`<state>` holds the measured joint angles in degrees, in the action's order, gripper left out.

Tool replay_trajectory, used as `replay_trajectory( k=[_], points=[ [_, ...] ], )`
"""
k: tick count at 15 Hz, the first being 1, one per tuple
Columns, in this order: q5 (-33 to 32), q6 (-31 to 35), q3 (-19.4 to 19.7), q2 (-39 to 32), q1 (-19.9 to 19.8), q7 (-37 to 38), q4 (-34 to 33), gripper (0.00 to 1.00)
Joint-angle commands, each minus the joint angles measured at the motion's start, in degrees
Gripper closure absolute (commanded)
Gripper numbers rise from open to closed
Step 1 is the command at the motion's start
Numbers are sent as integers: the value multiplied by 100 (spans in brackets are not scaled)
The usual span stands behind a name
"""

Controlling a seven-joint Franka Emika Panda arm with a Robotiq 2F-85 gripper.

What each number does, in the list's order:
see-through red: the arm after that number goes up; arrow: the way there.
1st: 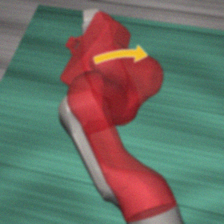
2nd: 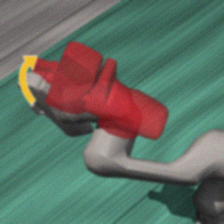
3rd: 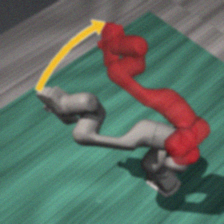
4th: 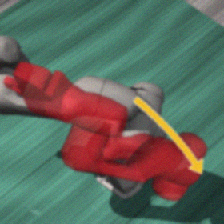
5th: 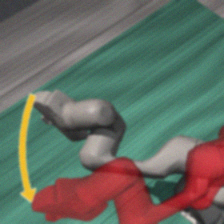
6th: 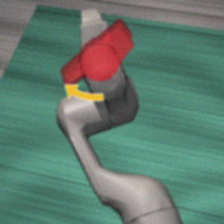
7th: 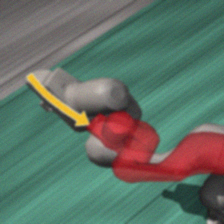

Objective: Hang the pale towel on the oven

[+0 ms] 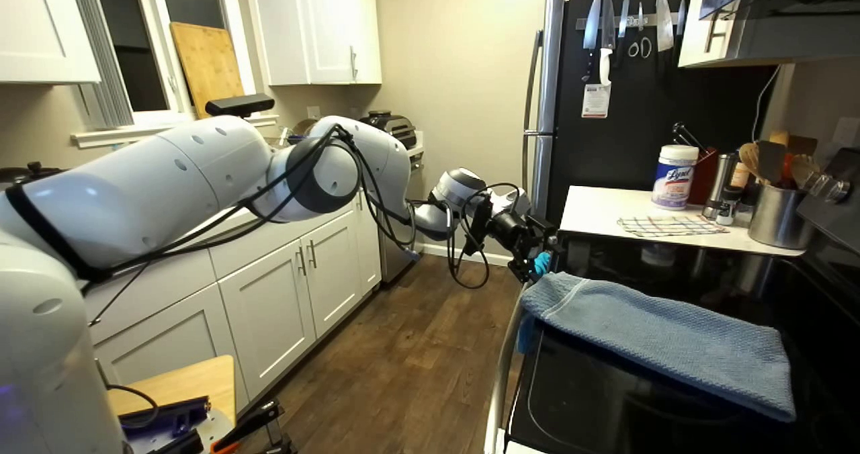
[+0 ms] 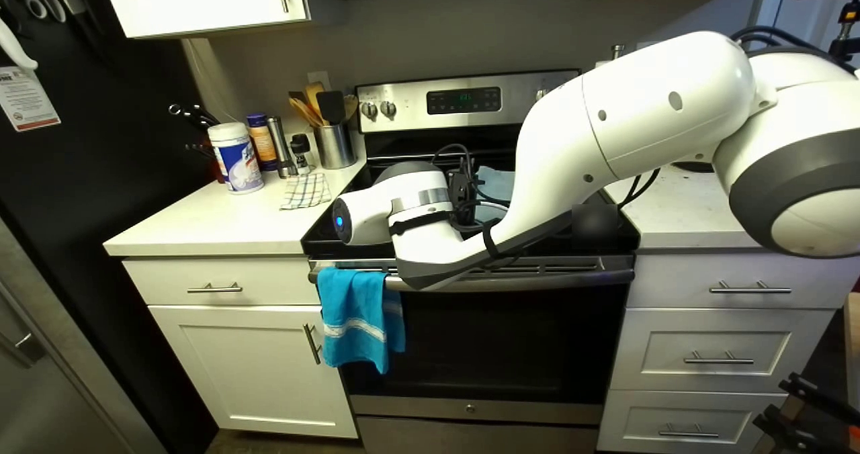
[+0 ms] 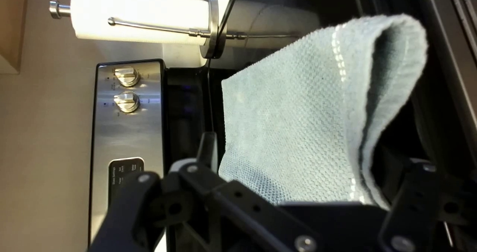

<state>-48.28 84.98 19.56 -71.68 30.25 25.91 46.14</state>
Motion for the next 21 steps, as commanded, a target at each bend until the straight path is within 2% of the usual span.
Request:
replay_trajectory(
  k=[1, 7, 11, 13, 21],
  points=[
    [-27, 93, -30, 190, 38, -62, 285, 32],
    [-11, 133, -49, 203, 32, -1, 270, 72],
    [-50, 396, -30, 248, 64, 187, 282, 98],
    [-80, 501, -7, 236, 83, 148, 250, 100],
    [-103, 644, 97, 324, 132, 127, 277, 99]
  ],
)
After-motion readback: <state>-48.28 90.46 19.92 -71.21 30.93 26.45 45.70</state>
